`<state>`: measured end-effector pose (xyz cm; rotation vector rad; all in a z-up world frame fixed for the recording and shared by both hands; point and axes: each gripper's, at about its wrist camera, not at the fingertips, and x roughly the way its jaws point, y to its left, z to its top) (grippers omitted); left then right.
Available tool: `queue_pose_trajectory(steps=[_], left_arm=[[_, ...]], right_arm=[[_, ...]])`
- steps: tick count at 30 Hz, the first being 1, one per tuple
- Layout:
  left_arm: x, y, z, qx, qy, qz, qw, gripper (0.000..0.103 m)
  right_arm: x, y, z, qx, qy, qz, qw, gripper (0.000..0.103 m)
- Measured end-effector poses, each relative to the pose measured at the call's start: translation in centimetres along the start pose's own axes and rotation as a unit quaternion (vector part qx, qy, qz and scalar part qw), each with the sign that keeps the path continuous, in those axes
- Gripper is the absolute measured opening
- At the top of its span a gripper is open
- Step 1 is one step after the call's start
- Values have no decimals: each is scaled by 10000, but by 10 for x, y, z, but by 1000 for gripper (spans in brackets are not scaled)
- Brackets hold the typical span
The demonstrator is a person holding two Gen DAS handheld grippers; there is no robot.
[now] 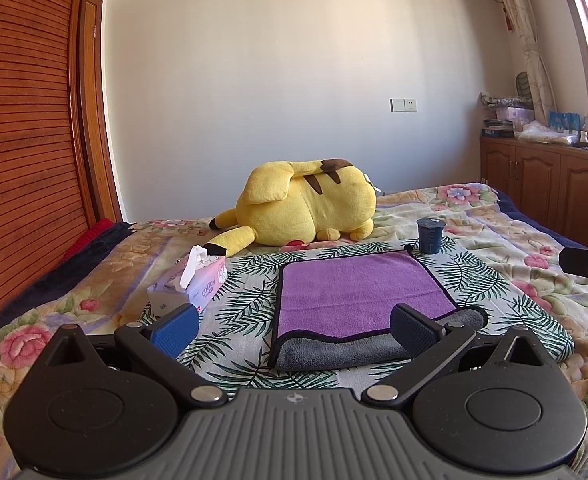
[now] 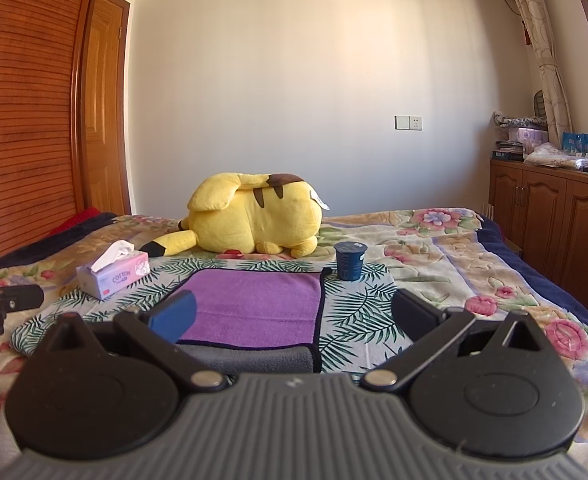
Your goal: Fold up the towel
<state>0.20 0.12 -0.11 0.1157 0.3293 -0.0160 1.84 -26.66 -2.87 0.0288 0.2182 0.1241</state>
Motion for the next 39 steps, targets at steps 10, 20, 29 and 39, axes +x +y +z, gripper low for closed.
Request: queue_pose_trajectory(steps=[10,20,29,39], left_arm=[[-1,0,0,2,8,7,10000,87],[2,-2,-5,56,133,-34,9999,87],[5,-5,-6,139,306,-73,9994,87],[10,-9,-6,209,509,-183,9983,87]], right_arm=[[0,0,0,1,1,0,10000,103],[3,2,-2,-20,44,1,10000,103],[7,2,-3,-41,156,54,9999,103],[16,7,-5,-151,354,64,9992,103]])
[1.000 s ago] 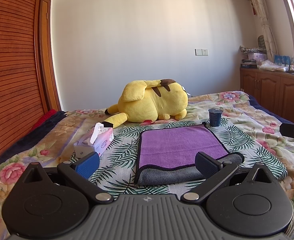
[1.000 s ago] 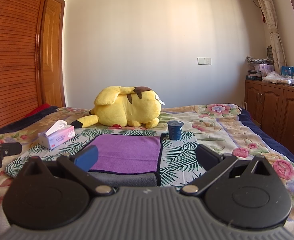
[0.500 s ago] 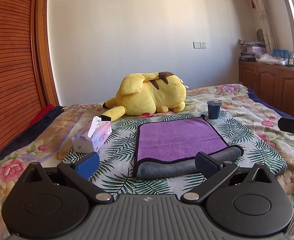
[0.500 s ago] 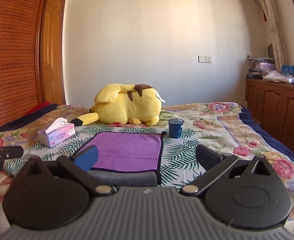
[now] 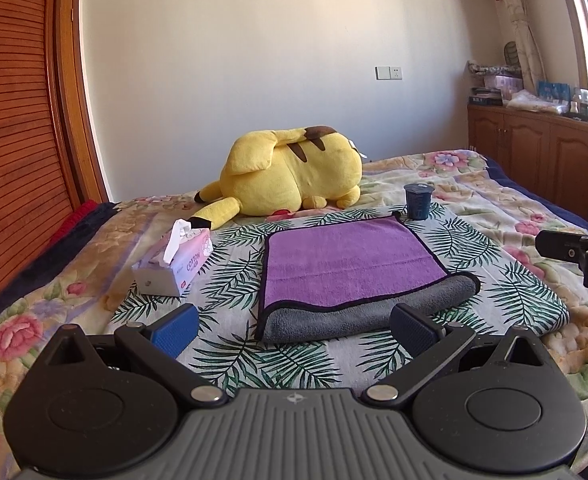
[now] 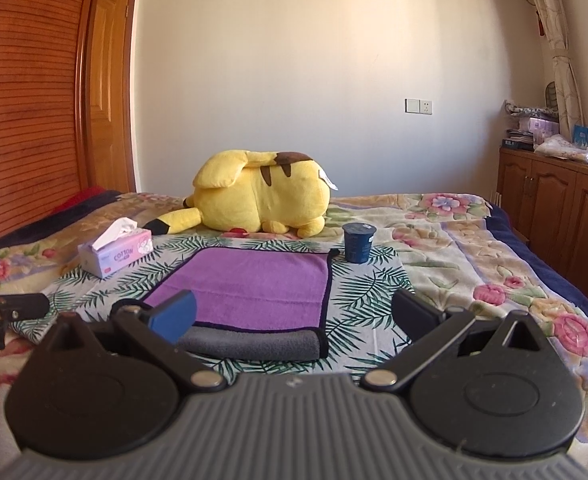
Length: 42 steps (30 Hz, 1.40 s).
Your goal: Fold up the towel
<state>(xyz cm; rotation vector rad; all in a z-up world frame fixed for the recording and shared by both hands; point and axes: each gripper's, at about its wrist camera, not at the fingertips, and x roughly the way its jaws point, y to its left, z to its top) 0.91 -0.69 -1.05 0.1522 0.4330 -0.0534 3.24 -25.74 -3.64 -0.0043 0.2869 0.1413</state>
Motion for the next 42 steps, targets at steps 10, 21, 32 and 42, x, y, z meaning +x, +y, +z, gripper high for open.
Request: queue_pose_trajectory(steps=[10,21,32,42], left_arm=[[10,5,2,-62,112,-94,9999,87],[31,9,6,62,301,-329,9990,81],[62,19,12,8,533,-415,9977,74],[96,28,14,56,734,-389,9965,70]], right_arm=[[12,0,0,-125,152,0,9998,103],[30,5,0,-280,304,128,9991,103],[61,4,0,-262,684,397,9965,103],[91,1,-3,-194,1031,560,9929,88]])
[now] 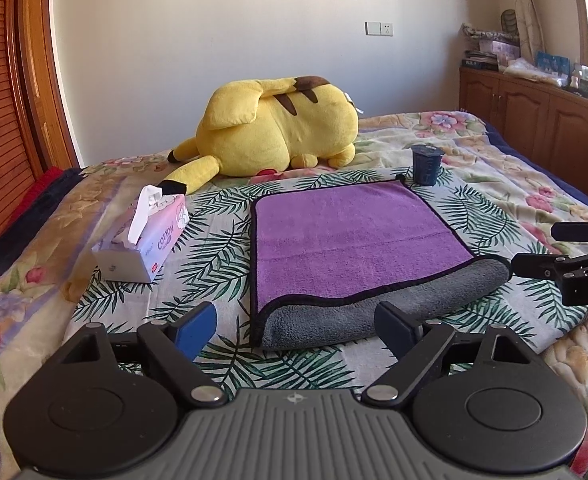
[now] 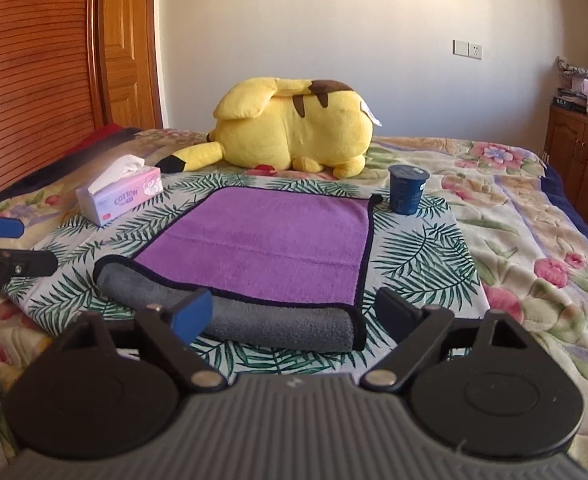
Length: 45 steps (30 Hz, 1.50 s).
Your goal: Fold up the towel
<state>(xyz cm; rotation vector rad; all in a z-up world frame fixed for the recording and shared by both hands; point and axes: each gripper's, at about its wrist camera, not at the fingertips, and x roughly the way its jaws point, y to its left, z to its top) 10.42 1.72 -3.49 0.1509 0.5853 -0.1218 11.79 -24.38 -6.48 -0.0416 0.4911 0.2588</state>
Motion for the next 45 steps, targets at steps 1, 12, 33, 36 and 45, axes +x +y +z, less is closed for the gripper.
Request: queue_pose_trajectory(steps=[1,12,33,36,45], left_arm=[[3,1,0,13,28,7,10000,70],[42,13,3,88,294,-41,9995,60],[101,35,2,-84,778,-289,9965,33],[103,36,-1,-108,835,-331,9959,29],[107,35,-7,-105,964,-416,9944,8]], right_arm=[[3,-1,0,5,33,10,10000,88],[34,-18,4,196,339,93,9992,79],[80,-44,-5,374,1043,222,9936,60],[82,-46,-6,415,1131,276,9923,57],[85,-47,-6,444,1317,414,9894,38]])
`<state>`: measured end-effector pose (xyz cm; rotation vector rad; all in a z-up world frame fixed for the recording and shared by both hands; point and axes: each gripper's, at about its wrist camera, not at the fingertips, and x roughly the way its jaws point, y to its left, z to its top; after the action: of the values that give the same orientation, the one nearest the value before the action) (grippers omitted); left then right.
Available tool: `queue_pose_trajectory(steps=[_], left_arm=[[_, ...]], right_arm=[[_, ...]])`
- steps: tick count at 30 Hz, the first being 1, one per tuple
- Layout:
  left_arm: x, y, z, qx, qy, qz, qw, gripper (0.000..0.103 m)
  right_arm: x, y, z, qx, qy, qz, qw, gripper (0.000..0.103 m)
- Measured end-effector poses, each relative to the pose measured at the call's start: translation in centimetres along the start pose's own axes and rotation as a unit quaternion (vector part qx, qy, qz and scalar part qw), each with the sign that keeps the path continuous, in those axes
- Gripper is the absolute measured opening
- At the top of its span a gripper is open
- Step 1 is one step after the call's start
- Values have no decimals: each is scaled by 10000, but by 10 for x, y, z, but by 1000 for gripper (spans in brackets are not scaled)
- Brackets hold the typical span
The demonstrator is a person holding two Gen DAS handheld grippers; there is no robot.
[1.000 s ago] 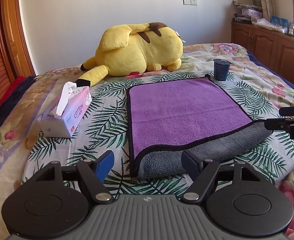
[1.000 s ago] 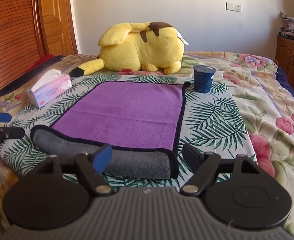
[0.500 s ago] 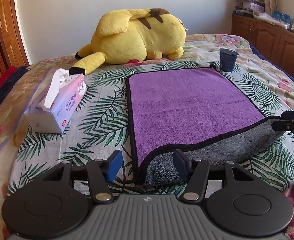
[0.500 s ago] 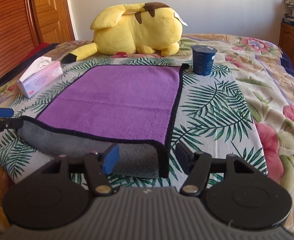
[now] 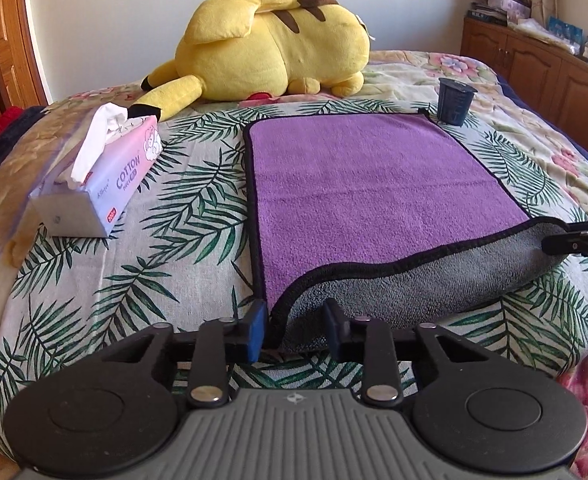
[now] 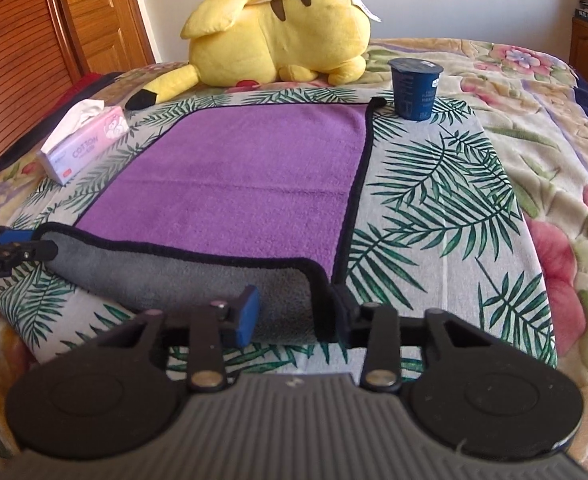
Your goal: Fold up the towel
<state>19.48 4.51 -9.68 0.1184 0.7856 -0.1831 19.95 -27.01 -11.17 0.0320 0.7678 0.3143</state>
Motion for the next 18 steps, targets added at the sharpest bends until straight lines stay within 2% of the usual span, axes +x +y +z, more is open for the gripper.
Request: queue_pose_trajectory(steps=[6,16,17,18], left_arm=[[3,2,-3,-22,19,9,10000,0],[4,0,-5,29,10,34,10000,0],[4,0,-5,33,8,31,10000,0],[4,0,-5,36,9,25,10000,0]], right_arm=[[-1,-1,1,-81,22,-33,10000,25],[-9,0,6,-186,-80,74,9998,21],[-8,0,6,-211,-64,71,9997,19],[-7,0,6,-229,-46,70,9997,11]])
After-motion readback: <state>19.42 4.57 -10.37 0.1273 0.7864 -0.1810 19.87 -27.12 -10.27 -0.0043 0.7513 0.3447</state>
